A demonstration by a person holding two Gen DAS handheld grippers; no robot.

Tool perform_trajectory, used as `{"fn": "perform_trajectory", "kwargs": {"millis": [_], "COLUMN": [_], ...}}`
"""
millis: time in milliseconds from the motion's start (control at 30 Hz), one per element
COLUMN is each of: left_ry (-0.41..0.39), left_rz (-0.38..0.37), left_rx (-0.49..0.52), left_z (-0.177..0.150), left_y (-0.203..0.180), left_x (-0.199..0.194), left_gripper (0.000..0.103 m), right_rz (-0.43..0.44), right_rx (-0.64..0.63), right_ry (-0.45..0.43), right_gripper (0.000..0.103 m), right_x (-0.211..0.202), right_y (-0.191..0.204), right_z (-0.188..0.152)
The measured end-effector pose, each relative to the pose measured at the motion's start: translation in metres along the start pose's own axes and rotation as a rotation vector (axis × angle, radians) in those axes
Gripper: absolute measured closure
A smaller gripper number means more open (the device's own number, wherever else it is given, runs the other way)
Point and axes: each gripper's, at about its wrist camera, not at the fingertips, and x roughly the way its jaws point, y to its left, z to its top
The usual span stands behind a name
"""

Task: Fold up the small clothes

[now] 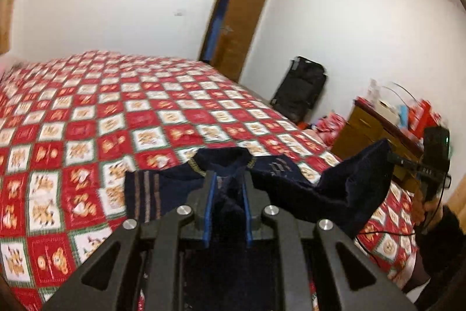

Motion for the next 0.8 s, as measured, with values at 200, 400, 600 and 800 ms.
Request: {"fn": "perform_trajectory", "kwargs": {"millis": [200,400,600,800], "left_ry": [0.044,0.169,0.238,0.400], "left_rz": [0.051,0.024,0.020,0.076], "left_rx": [-0.120,-0.095,-0.008,-0.022], "left_z": [-0.025,-0.045,-0.053,-0.072], "left_y": [0.040,0.043,0.021,0.025], "left_x": [0.020,0.047,0.073,0.116], "left_gripper": [0.086,0.087,0.036,0.051], "right_rz": [-0.050,-0.078,-0.064,-0.071], "right_rx": [0.068,0.054,0.047,0.057], "right_ry": [0.101,0.146,0.161,0.170], "right_gripper": [0.095,0.095,0.095,0.095], "right_x": [0.053,0.072,0.075,0.071], "right_y": [-0.030,-0.038,-0.034,-0.035], "right_z": [-0.020,-0.031,-0.038,-0.047]}}
